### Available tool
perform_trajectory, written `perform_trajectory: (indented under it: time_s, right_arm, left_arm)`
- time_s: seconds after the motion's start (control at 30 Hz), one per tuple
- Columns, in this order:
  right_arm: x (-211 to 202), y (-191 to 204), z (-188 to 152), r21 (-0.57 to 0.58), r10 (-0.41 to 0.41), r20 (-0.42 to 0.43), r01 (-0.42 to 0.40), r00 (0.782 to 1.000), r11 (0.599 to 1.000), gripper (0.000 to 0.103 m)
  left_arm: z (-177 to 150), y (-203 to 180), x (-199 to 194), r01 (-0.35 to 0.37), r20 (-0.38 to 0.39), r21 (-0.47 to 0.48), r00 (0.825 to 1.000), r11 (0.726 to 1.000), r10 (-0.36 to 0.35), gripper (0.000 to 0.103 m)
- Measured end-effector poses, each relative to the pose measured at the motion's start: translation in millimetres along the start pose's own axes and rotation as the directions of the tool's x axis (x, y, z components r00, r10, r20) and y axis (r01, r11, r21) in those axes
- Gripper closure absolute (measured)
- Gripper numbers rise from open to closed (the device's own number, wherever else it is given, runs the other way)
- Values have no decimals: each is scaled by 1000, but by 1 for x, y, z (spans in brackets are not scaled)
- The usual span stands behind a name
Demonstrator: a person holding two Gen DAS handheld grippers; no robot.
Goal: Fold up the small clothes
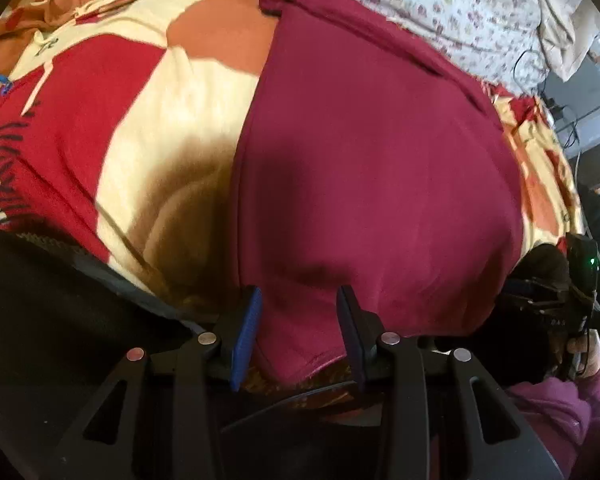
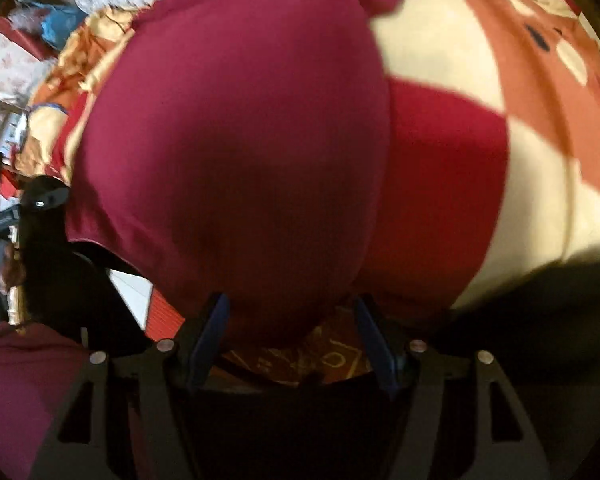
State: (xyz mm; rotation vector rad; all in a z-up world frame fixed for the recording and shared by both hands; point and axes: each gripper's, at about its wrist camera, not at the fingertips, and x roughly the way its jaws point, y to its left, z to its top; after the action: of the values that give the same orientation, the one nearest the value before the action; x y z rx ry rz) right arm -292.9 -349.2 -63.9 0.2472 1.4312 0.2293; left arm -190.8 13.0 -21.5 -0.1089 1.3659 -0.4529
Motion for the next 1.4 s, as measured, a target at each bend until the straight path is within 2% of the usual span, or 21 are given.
perform_trajectory:
  time_s: [0.1,0.17,0.37,0.67,0.73,0.87,0.93,1.07,1.2,1.33,1.4]
  right_arm:
    - [8,5,-1,6,14,-16,-14,1000,1000,33]
    - [11,7,0,17,39,-19,-38,999,999,29]
    - [22,15,3,5,28,-52,-28,998,1000,27]
    - [33,19,11,19,9,-60,-8,998,1000,28]
    - [33,22,13,12,-8,-65,8,998,1000,29]
    - [32,26,12,28,-9,-66,10,998,1000,29]
    - [31,24,14,37,-2,-64,4,998,999,28]
    - [35,14,16,65,16,-67,-11,998,998,28]
    - [34,13,18,74,22,-65,-17,998,997,28]
    - [28,12,17,79,28,-62,-23,998,997,28]
    - [25,9,16,89,37,-56,-32,998,996,28]
  left_arm:
    - [-2,-1,6,-17,-19,-12,1000,1000,17,75]
    - [-2,-4,9,-29,-32,-9,999,1000,28,75]
    - [-2,-10,18,-60,-57,16,997,998,61,75]
    - [2,-13,33,-61,-94,-2,994,998,61,75]
    - [1,-6,31,-67,-92,-8,994,998,66,75]
    - [0,2,10,-33,-22,-49,999,998,32,75]
    - [1,4,10,-35,-32,-47,999,998,33,75]
    - [4,0,25,-99,-82,-12,992,995,98,75]
    - [7,-4,34,-102,-105,-9,989,995,100,75]
    - [2,0,17,-70,-90,-40,994,997,67,75]
    - [1,0,9,-107,-63,-15,992,994,105,75]
